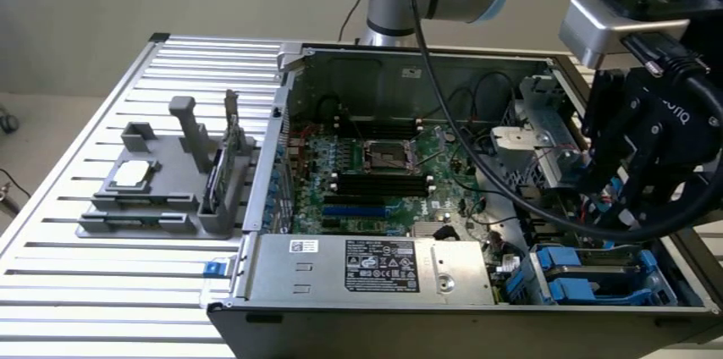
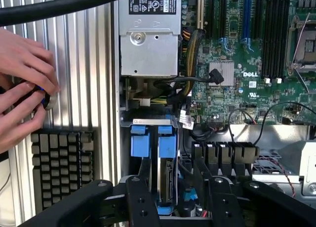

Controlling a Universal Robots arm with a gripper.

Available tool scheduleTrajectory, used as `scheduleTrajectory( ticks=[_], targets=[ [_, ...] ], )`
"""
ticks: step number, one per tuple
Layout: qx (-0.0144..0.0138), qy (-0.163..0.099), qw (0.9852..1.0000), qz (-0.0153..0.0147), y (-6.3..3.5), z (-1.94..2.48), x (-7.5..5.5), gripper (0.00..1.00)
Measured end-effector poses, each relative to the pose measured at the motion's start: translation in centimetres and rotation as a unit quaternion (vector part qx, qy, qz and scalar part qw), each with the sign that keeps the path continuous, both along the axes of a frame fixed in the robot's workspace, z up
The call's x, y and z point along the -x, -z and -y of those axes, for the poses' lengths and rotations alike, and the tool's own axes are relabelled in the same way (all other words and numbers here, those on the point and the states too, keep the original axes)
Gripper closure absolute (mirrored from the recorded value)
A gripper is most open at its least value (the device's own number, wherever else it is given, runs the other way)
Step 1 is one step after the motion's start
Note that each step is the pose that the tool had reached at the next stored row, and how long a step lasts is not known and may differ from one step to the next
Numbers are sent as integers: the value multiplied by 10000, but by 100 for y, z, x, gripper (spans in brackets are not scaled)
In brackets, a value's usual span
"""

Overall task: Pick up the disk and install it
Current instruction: 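Insert the disk into the insertion slot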

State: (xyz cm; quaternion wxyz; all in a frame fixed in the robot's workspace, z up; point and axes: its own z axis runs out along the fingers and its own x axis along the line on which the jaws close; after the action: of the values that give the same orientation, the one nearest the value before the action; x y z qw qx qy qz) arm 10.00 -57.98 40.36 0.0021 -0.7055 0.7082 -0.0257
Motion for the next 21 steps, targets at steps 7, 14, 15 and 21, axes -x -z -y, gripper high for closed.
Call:
scheduleTrajectory(
  ticks=[7, 14, 15, 21],
  targets=[
    [0, 0, 10000, 0, 22, 0, -16, 55],
    [1, 22, 10000, 0, 30, 0, -48, 80],
    [0, 74, 10000, 0, 31, 0, -48, 80],
    [1, 613, 9981, 0, 38, 0, -48, 80]
  ],
)
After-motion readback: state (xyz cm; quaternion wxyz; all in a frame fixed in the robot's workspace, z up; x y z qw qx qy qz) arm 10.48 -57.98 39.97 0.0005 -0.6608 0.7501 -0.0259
